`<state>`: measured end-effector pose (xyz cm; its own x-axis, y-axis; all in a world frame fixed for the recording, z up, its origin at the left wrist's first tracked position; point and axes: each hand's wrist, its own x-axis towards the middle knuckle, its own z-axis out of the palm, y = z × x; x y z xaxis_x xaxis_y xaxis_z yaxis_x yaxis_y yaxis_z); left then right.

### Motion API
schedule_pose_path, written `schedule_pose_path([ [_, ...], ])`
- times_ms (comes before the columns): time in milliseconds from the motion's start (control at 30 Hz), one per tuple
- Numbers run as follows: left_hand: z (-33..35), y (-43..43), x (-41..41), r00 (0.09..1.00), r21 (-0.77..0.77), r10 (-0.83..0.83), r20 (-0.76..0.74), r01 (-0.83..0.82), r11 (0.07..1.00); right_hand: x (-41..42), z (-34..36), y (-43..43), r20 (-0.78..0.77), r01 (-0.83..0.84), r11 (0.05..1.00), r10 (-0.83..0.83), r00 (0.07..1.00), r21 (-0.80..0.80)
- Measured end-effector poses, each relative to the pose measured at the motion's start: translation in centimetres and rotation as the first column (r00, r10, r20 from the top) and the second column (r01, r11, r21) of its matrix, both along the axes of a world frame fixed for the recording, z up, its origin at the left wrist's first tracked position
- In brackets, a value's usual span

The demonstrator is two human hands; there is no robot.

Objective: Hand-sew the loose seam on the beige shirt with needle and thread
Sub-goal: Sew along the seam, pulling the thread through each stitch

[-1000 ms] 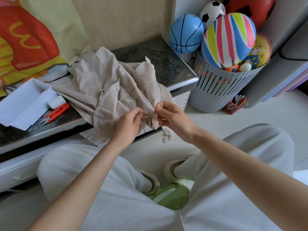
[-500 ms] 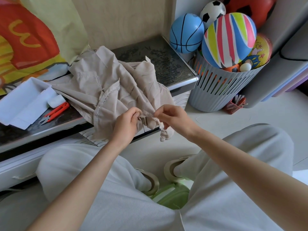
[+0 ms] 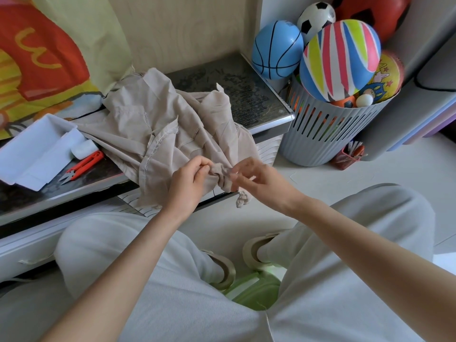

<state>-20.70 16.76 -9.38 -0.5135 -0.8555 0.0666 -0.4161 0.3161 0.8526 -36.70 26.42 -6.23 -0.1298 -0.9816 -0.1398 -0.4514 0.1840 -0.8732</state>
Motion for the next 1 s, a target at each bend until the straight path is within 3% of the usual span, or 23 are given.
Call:
schedule_pose_path([
  [67,0.1,0.3,0.0,0.999,0.045,-0.014,-0.052,0.017,0.999,0.1,-0.1,-0.3,-0.08,0.095,0.986,-0.107,0.991,-0.134],
  [133,0.4,0.6,0.0,0.995,0.092,-0.028,-0.098,0.037,0.995,0.2,-0.1,-0.7,-0.033,0.167,0.966,-0.177,0.984,-0.195],
  [233,0.9,0.9,-0.1,0.983,0.167,-0.064,-0.173,0.093,0.982,0.6,-0.2,-1.8,0.02,0.199,0.979,-0.198,0.98,-0.043],
  [333,1.2,1.1,0.0,0.975,0.203,-0.069,-0.209,0.113,0.973,1.2,-0.7,-2.5,0.191,0.114,0.98,-0.144,0.971,0.162],
  [467,1.2,1.1,0.2,0.977,0.193,-0.047,-0.207,0.087,0.977,1.5,-1.3,-2.6,0.226,0.092,0.966,-0.148,0.963,0.24],
  [600,1.1,1.4,0.4,0.991,0.193,0.009,-0.137,0.017,0.981,1.6,-2.9,-2.7,-0.207,0.039,0.996,-0.021,0.978,0.084],
  [667,0.9,1.6,0.6,0.997,0.191,0.02,-0.074,-0.006,0.982,1.6,-3.4,-2.8,-0.315,-0.082,0.995,0.098,0.944,0.063],
  [767,0.5,1.6,1.0,0.999,0.147,0.016,0.044,-0.023,0.989,1.8,-3.8,-3.0,-0.345,-0.141,0.983,0.173,0.923,0.118],
  [867,0.3,1.5,1.4,0.985,0.125,0.003,0.175,-0.025,0.992,1.9,-3.8,-2.6,-0.278,-0.063,0.996,0.078,0.957,0.065],
  [1000,-0.3,1.3,1.7,0.971,0.049,-0.007,0.239,-0.005,0.999,1.8,-3.8,-2.0,-0.183,-0.044,0.997,0.055,0.982,0.062],
])
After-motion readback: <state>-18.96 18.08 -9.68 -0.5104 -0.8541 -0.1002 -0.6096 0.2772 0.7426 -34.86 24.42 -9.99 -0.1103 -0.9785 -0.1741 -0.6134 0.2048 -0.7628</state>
